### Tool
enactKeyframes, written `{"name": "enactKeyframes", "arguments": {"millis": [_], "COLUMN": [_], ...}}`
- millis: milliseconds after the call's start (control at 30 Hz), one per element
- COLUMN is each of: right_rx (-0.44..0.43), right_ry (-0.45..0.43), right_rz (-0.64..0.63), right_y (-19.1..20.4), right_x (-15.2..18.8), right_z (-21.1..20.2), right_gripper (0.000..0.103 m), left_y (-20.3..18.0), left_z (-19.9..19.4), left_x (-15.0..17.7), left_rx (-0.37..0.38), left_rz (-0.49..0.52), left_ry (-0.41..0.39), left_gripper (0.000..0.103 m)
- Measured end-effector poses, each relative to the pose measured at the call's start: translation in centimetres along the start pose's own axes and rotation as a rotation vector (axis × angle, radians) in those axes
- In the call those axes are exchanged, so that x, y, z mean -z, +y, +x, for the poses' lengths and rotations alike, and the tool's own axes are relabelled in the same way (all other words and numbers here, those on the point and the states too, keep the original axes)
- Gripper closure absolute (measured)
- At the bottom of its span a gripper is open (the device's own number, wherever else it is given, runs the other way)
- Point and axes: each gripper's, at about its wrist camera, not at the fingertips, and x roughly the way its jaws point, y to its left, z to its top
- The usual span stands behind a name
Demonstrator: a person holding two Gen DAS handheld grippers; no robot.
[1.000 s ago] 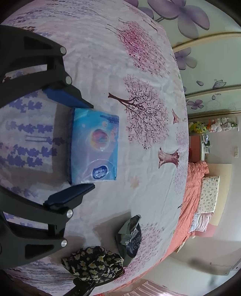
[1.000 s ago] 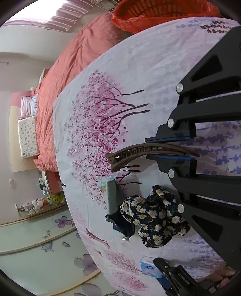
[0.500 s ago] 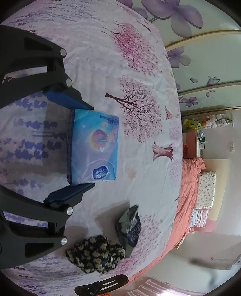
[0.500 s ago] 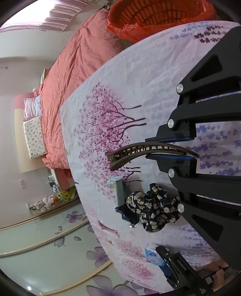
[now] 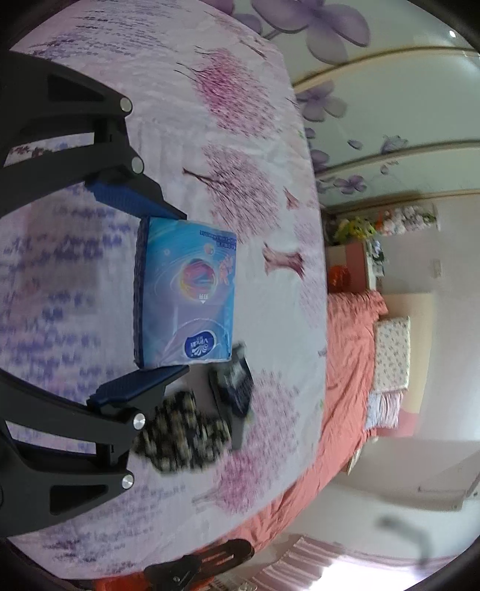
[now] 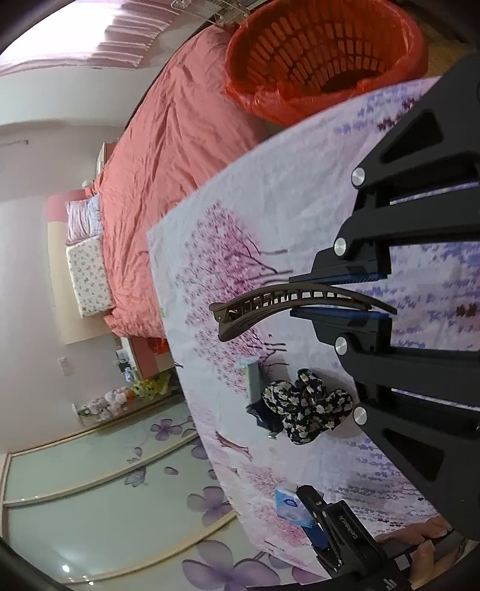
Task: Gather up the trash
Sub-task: 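Carry the tissue pack and hair clip over the basket and open both tools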
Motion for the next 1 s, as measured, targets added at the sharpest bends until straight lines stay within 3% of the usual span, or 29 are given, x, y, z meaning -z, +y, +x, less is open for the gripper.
{"name": "enactKeyframes", "arguments": {"millis": [233, 567, 1000], "right_rx": [0.005, 0.061, 0.161], "right_ry": [-0.055, -0.16, -0.244], "right_rz": [0.051, 0.136, 0.271], "right_y": [-2.8, -8.4, -18.2], "right_x": [-0.4, -0.4, 0.5], "right_z": [-2.8, -7.3, -10.4], "right_gripper": [0.092, 0.092, 0.092], "left_y": [-5.1, -14.5, -27.7], "left_z": [-3.3, -7.6, -9.5], "left_x": [-1.1, -1.4, 0.1], "left_rx": [0.097, 0.3, 0.541], "left_rz": [0.06, 0.154, 0.308], "left_ry": [-0.054, -0.112, -0.128], "left_gripper": [0.031, 0.031, 0.031]}}
